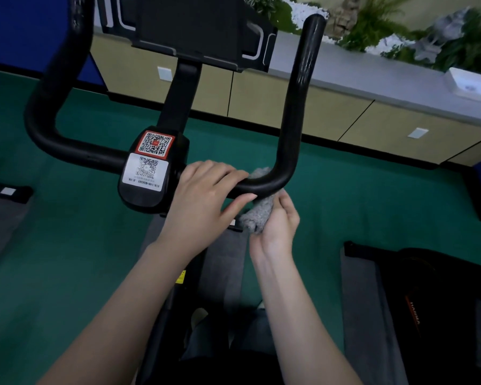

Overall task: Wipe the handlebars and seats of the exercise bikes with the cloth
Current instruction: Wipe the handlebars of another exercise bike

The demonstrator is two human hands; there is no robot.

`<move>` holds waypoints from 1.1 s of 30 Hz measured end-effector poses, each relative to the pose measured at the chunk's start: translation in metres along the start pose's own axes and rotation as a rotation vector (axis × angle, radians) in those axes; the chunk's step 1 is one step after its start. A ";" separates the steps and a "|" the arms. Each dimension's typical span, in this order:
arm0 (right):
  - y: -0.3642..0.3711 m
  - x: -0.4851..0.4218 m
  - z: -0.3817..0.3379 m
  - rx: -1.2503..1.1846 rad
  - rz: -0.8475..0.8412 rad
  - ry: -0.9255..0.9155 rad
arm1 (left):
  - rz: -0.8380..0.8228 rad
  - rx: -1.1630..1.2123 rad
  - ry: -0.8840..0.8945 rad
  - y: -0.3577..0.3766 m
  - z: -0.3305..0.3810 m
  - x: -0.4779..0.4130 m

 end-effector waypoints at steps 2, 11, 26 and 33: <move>0.002 0.005 0.007 0.038 -0.106 0.072 | 0.004 -0.009 0.003 0.000 -0.001 0.000; -0.005 0.005 -0.002 0.128 -0.185 0.096 | 0.030 -0.024 0.017 0.002 -0.001 0.001; -0.018 0.011 -0.021 0.288 0.161 -0.359 | 0.018 -0.096 0.000 0.007 0.018 -0.014; 0.001 0.014 -0.061 0.510 0.190 -0.758 | 0.073 -0.133 -0.001 0.013 0.023 -0.017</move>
Point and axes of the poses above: each hand's wrist, its own x-axis away from the middle knuckle, its own y-axis out of the palm, z = x × y, the point moved 5 cm from there along -x, towards the middle knuckle, and after that the axes turned 12 degrees about y, right-handed, at the moved point
